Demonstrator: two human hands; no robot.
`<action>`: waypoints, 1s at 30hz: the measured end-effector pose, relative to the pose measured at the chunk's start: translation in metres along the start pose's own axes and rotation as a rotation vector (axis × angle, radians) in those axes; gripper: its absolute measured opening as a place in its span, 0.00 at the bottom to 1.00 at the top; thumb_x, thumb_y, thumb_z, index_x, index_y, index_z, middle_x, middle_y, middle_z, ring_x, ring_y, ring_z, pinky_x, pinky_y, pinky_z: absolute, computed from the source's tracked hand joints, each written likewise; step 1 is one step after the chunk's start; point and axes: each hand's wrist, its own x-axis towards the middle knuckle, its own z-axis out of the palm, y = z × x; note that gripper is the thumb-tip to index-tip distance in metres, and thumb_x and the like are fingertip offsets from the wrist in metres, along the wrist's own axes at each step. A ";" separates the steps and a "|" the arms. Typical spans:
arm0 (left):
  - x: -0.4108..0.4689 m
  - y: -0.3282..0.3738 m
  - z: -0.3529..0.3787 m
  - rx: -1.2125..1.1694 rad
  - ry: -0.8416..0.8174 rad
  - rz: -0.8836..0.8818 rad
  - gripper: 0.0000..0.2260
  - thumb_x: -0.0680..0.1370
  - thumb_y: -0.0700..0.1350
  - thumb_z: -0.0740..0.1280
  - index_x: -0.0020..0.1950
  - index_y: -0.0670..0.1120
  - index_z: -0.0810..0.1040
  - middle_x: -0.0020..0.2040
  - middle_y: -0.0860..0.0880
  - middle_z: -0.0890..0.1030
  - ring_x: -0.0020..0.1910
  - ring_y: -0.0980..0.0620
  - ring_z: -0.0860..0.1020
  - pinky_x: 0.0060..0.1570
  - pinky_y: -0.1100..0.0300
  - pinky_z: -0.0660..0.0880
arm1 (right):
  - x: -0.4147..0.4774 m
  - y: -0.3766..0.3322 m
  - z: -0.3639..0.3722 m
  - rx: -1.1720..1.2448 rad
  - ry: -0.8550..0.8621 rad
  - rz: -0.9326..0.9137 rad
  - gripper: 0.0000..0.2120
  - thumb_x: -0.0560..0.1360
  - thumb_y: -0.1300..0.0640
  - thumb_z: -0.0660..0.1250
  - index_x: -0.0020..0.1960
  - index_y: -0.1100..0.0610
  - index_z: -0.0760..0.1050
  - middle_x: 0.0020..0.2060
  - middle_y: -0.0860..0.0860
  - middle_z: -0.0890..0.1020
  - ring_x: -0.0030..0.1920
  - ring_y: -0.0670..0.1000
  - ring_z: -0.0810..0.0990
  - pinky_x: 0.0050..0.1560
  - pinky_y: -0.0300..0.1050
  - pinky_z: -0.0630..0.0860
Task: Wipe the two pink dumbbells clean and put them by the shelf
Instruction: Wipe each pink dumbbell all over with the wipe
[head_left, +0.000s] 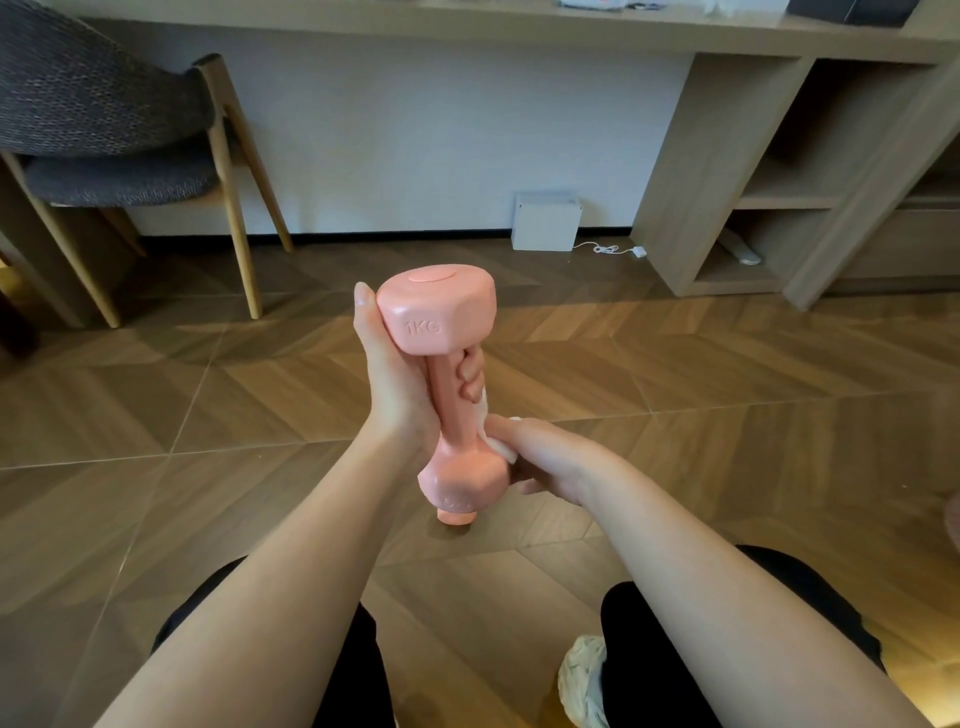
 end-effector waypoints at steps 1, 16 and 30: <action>0.000 0.000 0.001 -0.010 -0.011 -0.011 0.39 0.76 0.73 0.39 0.33 0.41 0.71 0.25 0.44 0.67 0.25 0.46 0.63 0.30 0.56 0.61 | -0.001 -0.001 0.001 -0.029 -0.005 0.001 0.11 0.77 0.42 0.58 0.46 0.49 0.72 0.38 0.45 0.79 0.40 0.47 0.79 0.50 0.49 0.68; 0.005 -0.008 -0.002 0.370 0.164 0.000 0.37 0.68 0.75 0.49 0.43 0.44 0.79 0.35 0.50 0.79 0.38 0.50 0.77 0.51 0.49 0.75 | 0.006 0.002 0.006 0.359 0.032 0.086 0.19 0.75 0.48 0.63 0.65 0.53 0.73 0.53 0.51 0.80 0.49 0.56 0.78 0.53 0.53 0.70; 0.000 -0.002 -0.004 0.192 0.125 0.066 0.38 0.76 0.72 0.46 0.46 0.42 0.79 0.33 0.44 0.74 0.31 0.48 0.70 0.38 0.54 0.69 | -0.005 -0.006 0.004 0.049 0.003 0.019 0.07 0.78 0.49 0.57 0.47 0.51 0.69 0.31 0.45 0.82 0.38 0.51 0.84 0.48 0.47 0.68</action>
